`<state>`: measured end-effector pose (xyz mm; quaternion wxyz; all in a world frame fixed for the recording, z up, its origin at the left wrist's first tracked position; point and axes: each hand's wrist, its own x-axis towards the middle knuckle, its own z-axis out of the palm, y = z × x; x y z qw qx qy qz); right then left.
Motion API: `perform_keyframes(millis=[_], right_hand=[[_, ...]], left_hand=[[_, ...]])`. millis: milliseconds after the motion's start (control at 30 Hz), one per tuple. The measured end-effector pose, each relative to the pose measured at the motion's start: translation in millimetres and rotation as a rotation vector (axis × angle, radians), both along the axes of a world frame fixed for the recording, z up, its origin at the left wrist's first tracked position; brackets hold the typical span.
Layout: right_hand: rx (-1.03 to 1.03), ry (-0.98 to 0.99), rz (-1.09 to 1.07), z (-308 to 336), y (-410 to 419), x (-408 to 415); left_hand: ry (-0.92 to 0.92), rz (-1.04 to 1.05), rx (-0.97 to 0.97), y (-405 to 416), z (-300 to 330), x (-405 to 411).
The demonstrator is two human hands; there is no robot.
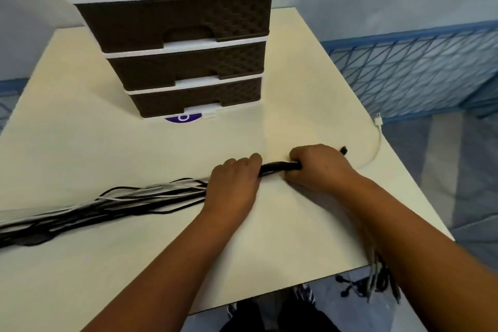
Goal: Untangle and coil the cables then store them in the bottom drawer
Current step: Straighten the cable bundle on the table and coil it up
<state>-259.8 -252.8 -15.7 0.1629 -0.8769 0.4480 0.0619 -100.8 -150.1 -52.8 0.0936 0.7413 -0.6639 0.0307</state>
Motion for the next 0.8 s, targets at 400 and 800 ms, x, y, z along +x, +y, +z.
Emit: perform_keyframes(millis=[400,800], right_hand=[[0.77,-0.137,0.108,20,-50,-110],[0.901,-0.178,0.159,27,-86,-141]], left_hand=[[0.097,0.091,0.022,1,9,-11],[0.085,0.169,-0.002,2,9,-17]])
